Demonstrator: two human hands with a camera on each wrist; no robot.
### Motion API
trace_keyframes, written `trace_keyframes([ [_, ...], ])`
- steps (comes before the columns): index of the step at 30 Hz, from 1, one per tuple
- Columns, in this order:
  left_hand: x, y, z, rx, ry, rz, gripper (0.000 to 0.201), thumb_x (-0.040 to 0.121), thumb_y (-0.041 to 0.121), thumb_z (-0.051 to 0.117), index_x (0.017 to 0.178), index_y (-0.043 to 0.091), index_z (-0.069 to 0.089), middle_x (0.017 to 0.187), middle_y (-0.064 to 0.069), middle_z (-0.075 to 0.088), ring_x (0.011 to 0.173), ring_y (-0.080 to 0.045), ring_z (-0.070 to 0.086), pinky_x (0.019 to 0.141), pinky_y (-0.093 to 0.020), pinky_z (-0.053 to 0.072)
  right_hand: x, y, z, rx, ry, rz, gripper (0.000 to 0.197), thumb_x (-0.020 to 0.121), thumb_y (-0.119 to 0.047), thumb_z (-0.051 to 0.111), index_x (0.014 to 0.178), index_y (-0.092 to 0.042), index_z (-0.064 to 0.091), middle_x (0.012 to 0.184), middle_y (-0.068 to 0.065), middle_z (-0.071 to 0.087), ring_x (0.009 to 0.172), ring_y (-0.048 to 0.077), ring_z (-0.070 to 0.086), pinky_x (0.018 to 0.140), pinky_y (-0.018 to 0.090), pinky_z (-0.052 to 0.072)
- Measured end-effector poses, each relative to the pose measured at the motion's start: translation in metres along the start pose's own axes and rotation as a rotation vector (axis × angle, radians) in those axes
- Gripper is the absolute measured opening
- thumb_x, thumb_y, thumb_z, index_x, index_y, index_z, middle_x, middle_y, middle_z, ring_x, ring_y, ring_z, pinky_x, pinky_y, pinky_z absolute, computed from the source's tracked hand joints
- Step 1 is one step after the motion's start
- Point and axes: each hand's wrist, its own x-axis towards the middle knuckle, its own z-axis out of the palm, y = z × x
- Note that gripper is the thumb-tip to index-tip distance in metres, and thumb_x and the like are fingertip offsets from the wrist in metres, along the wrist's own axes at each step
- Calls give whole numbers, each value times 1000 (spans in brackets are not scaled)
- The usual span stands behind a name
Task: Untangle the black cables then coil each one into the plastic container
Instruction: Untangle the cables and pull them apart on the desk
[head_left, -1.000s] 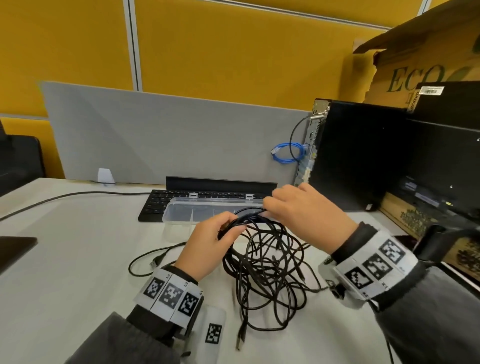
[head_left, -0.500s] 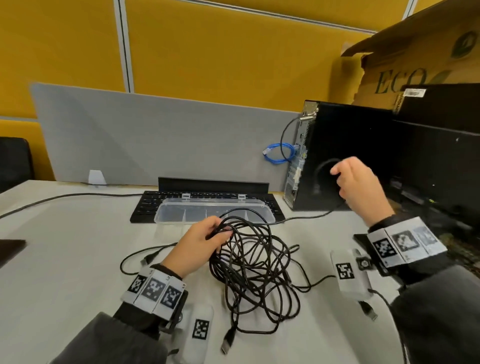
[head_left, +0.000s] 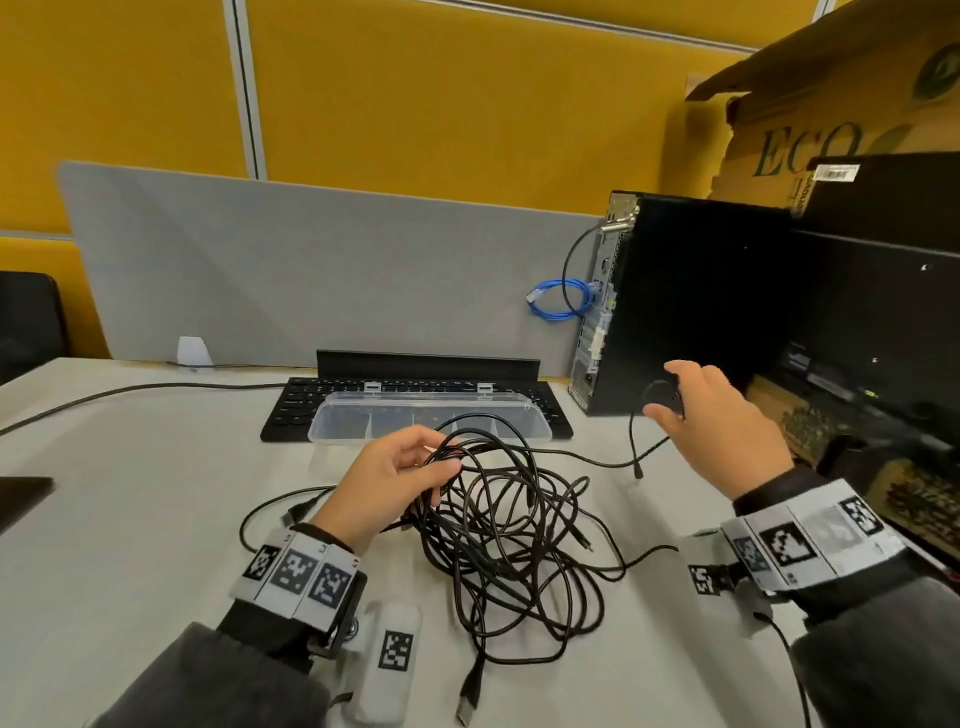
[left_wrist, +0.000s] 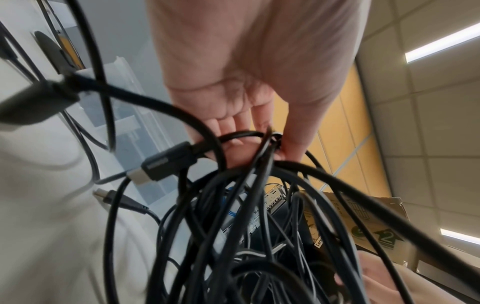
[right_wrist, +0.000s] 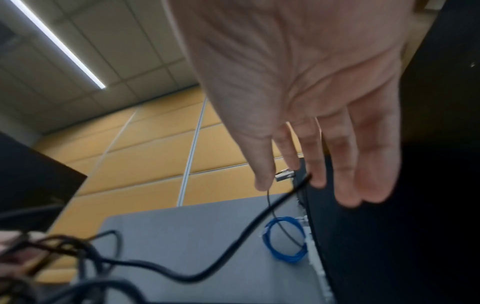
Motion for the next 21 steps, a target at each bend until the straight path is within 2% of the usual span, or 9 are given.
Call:
trace_keyframes([
  [3, 0, -1, 0, -16, -16, -3, 9, 85, 14, 64, 91, 20, 66, 73, 1, 65, 59, -8, 58, 62, -23, 54, -9, -15, 7, 50, 154, -223, 36, 91, -36, 53, 123, -20, 55, 129, 7, 40, 113, 22, 41, 87, 28, 39],
  [4, 1, -1, 0, -19, -18, -2, 10, 85, 14, 64, 92, 20, 66, 72, 1, 65, 59, -8, 58, 63, -25, 54, -14, -22, 10, 50, 136, -269, 33, 91, -41, 50, 118, -24, 59, 128, 4, 40, 114, 21, 37, 88, 27, 35],
  [6, 1, -1, 1, -26, -16, -2, 10, 85, 13, 64, 93, 19, 66, 71, 3, 65, 59, -8, 57, 66, -28, 54, -23, -39, 16, 56, -40, -319, 35, 90, -54, 42, 111, -34, 61, 129, -3, 38, 119, 17, 28, 94, 32, 29],
  [9, 0, 0, 1, -38, -9, 3, 11, 87, 12, 62, 95, 18, 65, 63, 5, 63, 56, -8, 55, 54, -20, 49, -31, -53, 28, 85, -260, -284, 35, 85, -63, 43, 109, -43, 59, 142, -8, 27, 134, 20, 13, 107, 45, 15],
  [12, 0, 1, 1, -59, -6, 7, 10, 88, 11, 60, 96, 15, 64, 58, 2, 57, 53, -9, 53, 46, -14, 42, -35, -53, 36, 14, -165, -298, 31, 85, -58, 48, 111, -44, 57, 150, -4, 21, 141, 30, 2, 109, 56, 6],
  [14, 0, 1, 2, -76, -10, 5, 10, 88, 10, 60, 97, 14, 63, 58, 0, 56, 52, -9, 52, 44, -14, 41, -37, -51, 37, -16, -7, -335, 27, 83, -55, 55, 104, -40, 62, 145, 0, 33, 139, 36, 12, 106, 61, 11],
  [17, 0, 2, 3, -113, -29, -9, 11, 88, 8, 59, 98, 11, 63, 59, -1, 56, 51, -8, 52, 44, -15, 42, -40, -53, 37, -11, -34, -327, 33, 82, -59, 52, 104, -35, 59, 123, -7, 45, 123, 22, 35, 101, 46, 23],
  [19, -1, 3, 2, -160, -40, -30, 12, 88, 6, 58, 98, 10, 64, 59, 2, 58, 53, -8, 53, 47, -17, 45, -43, -57, 39, 4, 68, -347, 36, 76, -57, 63, 98, -29, 58, 103, -6, 50, 101, 19, 47, 83, 39, 35],
  [21, -1, 3, 1, -215, -56, -49, 13, 88, 4, 57, 99, 9, 63, 61, 4, 60, 56, -9, 55, 53, -21, 49, -46, -59, 40, 73, 90, -369, 35, 78, -52, 65, 97, -24, 53, 93, -6, 49, 87, 17, 48, 72, 29, 35],
])
